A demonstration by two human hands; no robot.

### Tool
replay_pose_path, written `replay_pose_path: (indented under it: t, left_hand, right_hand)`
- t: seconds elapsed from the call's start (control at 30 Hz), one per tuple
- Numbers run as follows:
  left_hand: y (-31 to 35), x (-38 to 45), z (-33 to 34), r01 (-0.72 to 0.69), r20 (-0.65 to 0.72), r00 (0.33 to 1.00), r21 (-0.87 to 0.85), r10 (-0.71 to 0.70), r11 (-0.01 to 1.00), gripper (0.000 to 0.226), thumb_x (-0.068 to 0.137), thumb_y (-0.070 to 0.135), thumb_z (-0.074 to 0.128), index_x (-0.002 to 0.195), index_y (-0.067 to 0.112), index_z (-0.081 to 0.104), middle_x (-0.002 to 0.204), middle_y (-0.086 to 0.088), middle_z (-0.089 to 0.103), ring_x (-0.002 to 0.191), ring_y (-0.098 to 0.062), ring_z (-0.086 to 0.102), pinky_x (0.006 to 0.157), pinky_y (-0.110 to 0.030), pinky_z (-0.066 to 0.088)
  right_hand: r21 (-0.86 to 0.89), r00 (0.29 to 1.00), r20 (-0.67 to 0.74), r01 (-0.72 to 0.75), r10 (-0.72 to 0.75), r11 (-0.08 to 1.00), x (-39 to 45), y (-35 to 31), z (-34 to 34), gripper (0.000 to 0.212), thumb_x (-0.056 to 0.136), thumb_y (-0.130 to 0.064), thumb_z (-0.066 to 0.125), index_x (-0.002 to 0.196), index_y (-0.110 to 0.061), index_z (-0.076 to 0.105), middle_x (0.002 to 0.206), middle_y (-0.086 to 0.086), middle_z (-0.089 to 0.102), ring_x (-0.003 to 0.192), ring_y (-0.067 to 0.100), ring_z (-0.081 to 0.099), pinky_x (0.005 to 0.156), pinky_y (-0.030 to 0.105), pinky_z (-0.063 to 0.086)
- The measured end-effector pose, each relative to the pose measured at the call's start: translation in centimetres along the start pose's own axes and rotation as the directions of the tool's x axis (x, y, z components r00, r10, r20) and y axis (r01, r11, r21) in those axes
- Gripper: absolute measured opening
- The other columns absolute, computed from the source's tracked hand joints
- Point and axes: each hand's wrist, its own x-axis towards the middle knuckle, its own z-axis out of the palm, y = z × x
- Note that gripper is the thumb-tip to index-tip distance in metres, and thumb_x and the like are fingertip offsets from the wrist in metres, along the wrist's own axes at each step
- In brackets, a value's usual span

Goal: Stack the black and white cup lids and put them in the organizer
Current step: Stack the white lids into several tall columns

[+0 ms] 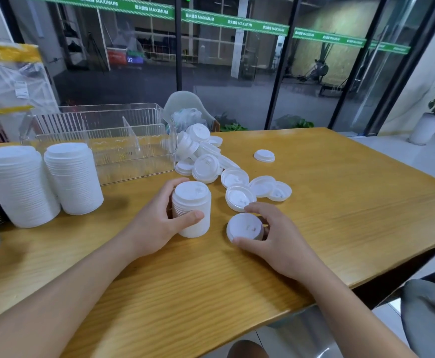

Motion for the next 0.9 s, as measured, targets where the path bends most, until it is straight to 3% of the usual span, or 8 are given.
replay_pose_path:
  t: [0.13, 0.27, 0.43, 0.63, 0.77, 0.9]
  left_hand:
    - [0.2, -0.1, 0.0, -0.007, 0.005, 1.0, -0.009, 0.007, 1.0, 0.064, 0.09, 0.039, 0.086, 0.145, 0.046, 0.054, 0.135, 0.025, 0.071, 0.126, 0.001, 0.067, 0.098, -0.022, 0.053]
    - [0.2, -0.1, 0.1, -0.01, 0.012, 1.0, -0.056, 0.011, 0.998, 0.065, 0.087, 0.041, 0.086, 0.144, 0.044, 0.055, 0.136, 0.022, 0.071, 0.127, -0.002, 0.068, 0.098, -0.023, 0.055]
    - [0.0, -0.1, 0.0, -0.012, 0.006, 1.0, -0.084, 0.012, 0.996, 0.06, 0.093, 0.039, 0.083, 0.147, 0.035, 0.058, 0.137, 0.016, 0.073, 0.128, -0.007, 0.069, 0.104, -0.032, 0.054]
    - [-0.5, 0.1, 0.0, -0.002, 0.013, 1.0, -0.163, 0.005, 0.987, 0.059, 0.091, 0.033, 0.086, 0.146, 0.031, 0.061, 0.132, 0.005, 0.077, 0.123, -0.017, 0.074, 0.102, -0.039, 0.057]
    - [-0.8, 0.3, 0.0, 0.004, 0.021, 1.0, -0.181, 0.0, 0.983, 0.055, 0.092, 0.03, 0.087, 0.142, 0.027, 0.065, 0.13, 0.001, 0.078, 0.121, -0.021, 0.075, 0.101, -0.043, 0.058]
    - [-1.1, 0.5, -0.2, 0.015, 0.023, 1.0, -0.17, -0.011, 0.985, 0.055, 0.093, 0.031, 0.09, 0.142, 0.03, 0.065, 0.131, 0.002, 0.078, 0.123, -0.02, 0.075, 0.106, -0.049, 0.058]
  right_hand:
    - [0.044, 0.999, -0.048, 0.014, -0.012, 0.999, -0.3, 0.1, -0.1, 0.078, 0.077, -0.051, 0.094, 0.143, -0.042, 0.054, 0.136, -0.027, 0.063, 0.126, -0.007, 0.06, 0.109, 0.028, 0.053]
    - [0.234, 0.993, -0.112, 0.07, -0.045, 0.97, 0.3, -0.8, -0.6, 0.054, 0.083, -0.035, 0.095, 0.128, -0.034, 0.065, 0.126, -0.018, 0.074, 0.119, 0.0, 0.07, 0.108, 0.037, 0.056]
    - [0.418, 0.982, -0.149, 0.165, -0.111, 0.894, 2.5, -4.5, 0.2, 0.041, 0.095, -0.025, 0.085, 0.133, -0.021, 0.069, 0.124, -0.009, 0.078, 0.113, 0.013, 0.076, 0.104, 0.046, 0.059]
    - [0.274, 0.97, -0.065, 0.241, -0.233, 0.931, 5.1, -7.9, 2.8, 0.048, 0.099, -0.044, 0.078, 0.143, -0.028, 0.068, 0.127, -0.016, 0.075, 0.124, 0.006, 0.068, 0.108, 0.042, 0.055]
    - [0.212, 0.966, 0.033, 0.244, -0.257, 0.946, 5.6, -8.3, 3.7, 0.022, 0.102, -0.038, 0.075, 0.123, -0.042, 0.072, 0.12, -0.017, 0.075, 0.119, -0.001, 0.065, 0.102, 0.03, 0.053]
    - [0.164, 0.96, 0.04, 0.268, -0.277, 0.95, 5.9, -7.6, 4.0, 0.05, 0.102, -0.044, 0.073, 0.149, -0.029, 0.064, 0.138, -0.021, 0.069, 0.133, -0.008, 0.057, 0.113, 0.024, 0.047]
